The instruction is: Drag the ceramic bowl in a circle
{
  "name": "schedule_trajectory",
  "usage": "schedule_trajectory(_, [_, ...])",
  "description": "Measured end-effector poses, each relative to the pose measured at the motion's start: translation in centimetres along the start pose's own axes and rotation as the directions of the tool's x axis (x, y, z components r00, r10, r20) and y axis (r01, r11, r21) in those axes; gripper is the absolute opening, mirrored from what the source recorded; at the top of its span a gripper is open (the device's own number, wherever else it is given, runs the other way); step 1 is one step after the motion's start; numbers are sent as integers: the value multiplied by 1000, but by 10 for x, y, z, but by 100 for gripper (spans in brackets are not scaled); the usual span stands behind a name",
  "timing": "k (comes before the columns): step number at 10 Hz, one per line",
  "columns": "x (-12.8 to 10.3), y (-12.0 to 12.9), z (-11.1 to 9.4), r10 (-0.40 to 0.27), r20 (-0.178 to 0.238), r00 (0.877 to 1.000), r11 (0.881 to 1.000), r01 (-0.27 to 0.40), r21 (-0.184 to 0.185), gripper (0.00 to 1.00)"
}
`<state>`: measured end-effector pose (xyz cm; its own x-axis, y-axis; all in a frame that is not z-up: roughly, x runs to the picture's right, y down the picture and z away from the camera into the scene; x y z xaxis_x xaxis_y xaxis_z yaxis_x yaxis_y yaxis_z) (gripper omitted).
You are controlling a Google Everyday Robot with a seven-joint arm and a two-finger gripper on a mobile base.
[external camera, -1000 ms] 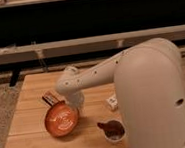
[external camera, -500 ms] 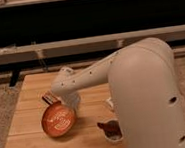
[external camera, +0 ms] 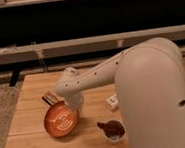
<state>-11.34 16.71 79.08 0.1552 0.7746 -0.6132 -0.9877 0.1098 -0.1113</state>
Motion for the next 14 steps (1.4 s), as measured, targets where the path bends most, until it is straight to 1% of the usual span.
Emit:
schedule_trajectory(1, [-1, 3, 0, -4, 1, 1000, 1000, 4, -2, 15])
schedule_trajectory(2, [0, 2, 0, -2, 0, 1000, 1000, 2, 1, 27])
schedule_trajectory(3, [-1, 0, 0, 1, 0, 1000, 1000, -1, 5, 35])
schedule_trajectory(4, [-3, 5, -1, -2, 4, 1000, 1000, 2, 4, 45])
schedule_trajectory(5, [-3, 9, -1, -6, 3, 1000, 1000, 6, 2, 53])
schedule_trajectory(6, [2, 11, 0, -1, 3, 1000, 1000, 1, 1, 57])
schedule_trajectory(8, [6, 13, 0, 2, 7, 1000, 1000, -2, -3, 57])
schedule_trajectory(9, [5, 14, -1, 1, 10, 1000, 1000, -1, -7, 54])
schedule_trajectory(10, [3, 12, -1, 2, 12, 1000, 1000, -2, -7, 49])
schedule_trajectory(11, [4, 8, 0, 5, 11, 1000, 1000, -5, -5, 40])
schedule_trajectory(12, [6, 13, 0, 7, 12, 1000, 1000, -7, -6, 37])
schedule_trajectory(13, [9, 22, 0, 4, 13, 1000, 1000, -4, -9, 40])
schedule_trajectory(14, [13, 30, 0, 0, 14, 1000, 1000, 0, -14, 48])
